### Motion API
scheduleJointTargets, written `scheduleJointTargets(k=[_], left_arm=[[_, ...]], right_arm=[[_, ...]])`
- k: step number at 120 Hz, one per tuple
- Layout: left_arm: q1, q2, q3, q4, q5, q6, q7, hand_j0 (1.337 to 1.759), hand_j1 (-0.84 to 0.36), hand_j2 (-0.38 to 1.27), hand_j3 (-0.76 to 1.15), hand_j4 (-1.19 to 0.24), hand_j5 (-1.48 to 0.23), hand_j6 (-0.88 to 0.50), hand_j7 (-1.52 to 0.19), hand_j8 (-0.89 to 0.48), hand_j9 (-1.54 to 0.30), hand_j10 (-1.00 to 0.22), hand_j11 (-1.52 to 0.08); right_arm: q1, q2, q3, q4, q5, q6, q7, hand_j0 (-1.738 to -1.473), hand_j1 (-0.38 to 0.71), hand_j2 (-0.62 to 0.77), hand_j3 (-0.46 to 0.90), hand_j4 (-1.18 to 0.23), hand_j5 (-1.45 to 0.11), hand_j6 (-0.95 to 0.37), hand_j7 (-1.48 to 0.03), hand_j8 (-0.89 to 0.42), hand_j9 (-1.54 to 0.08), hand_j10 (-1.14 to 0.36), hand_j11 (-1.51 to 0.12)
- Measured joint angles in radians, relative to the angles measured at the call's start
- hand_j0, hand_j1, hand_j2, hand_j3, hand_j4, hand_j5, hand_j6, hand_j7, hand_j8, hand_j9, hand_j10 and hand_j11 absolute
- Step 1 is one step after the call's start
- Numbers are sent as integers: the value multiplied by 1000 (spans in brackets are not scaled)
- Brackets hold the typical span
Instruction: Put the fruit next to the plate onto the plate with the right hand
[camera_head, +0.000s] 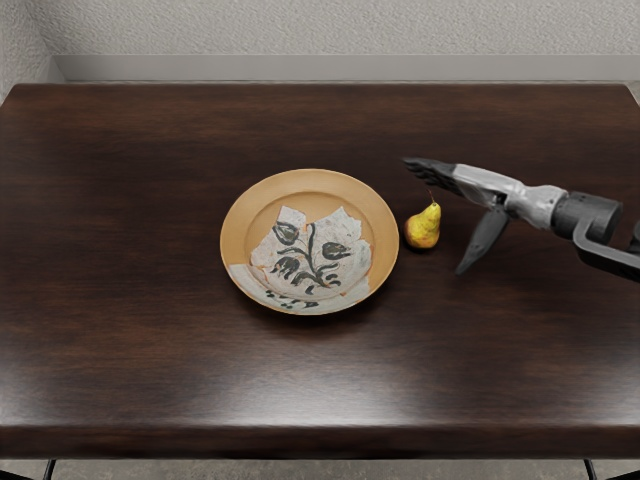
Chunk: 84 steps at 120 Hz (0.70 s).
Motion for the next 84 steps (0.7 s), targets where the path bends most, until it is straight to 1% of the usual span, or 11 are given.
scheduleJointTargets(k=[26,46,67,84], left_arm=[[0,0,0,0,0,0,0,1658,331,3,0,-15,-19,-16,-19,-15,-19,-15,-19],[0,0,0,0,0,0,0,1658,331,3,0,-15,-20,-16,-19,-15,-19,-15,-19],[0,0,0,0,0,0,0,1658,331,3,0,-16,-20,-16,-20,-16,-20,-15,-19],[0,0,0,0,0,0,0,1658,331,3,0,-15,-20,-16,-19,-16,-19,-15,-19]], right_arm=[[-35,3,-3,-32,31,-35,16,-1658,-349,3,0,-3,-1,-5,0,-3,0,-2,0],[-52,21,-5,-47,38,-59,18,-1658,-349,4,0,-3,-1,-5,0,-3,0,-2,0],[-57,68,-6,-73,38,-66,17,-1658,-346,3,0,-7,-5,-8,-4,-7,-5,-5,-5],[-58,79,-6,-79,38,-64,17,-1658,-324,-1,0,-26,-30,-27,-29,-26,-30,-25,-30]])
